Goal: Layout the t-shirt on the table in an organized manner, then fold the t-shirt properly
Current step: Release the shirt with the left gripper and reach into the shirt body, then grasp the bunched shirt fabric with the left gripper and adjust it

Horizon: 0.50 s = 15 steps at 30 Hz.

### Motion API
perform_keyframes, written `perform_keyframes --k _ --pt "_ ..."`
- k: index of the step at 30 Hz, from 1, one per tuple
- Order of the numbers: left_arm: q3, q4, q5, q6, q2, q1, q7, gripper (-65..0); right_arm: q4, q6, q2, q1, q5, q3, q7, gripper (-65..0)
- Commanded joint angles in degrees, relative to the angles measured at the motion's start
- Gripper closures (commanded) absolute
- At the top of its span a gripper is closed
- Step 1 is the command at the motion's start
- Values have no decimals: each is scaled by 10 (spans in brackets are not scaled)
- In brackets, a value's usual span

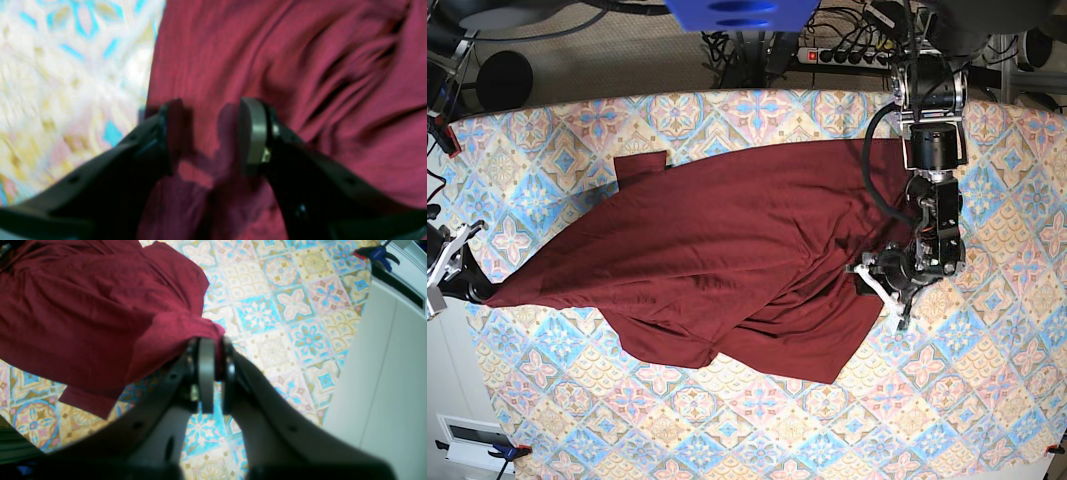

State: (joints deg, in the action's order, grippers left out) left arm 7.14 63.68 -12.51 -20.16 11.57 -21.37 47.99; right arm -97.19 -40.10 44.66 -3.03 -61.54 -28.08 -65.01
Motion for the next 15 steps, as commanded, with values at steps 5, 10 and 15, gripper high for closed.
perform_keyframes --k 5,10,15 --pt "21 10 -6 2 8 -15 -16 -254 -8 1 15 -11 -9 -9 17 0" --pt "86 8 -6 22 7 -19 -27 -254 -8 1 15 -11 -9 -8 17 0" --pt "84 -26 1 23 4 -18 -69 -254 -8 1 15 -11 -9 -7 17 0"
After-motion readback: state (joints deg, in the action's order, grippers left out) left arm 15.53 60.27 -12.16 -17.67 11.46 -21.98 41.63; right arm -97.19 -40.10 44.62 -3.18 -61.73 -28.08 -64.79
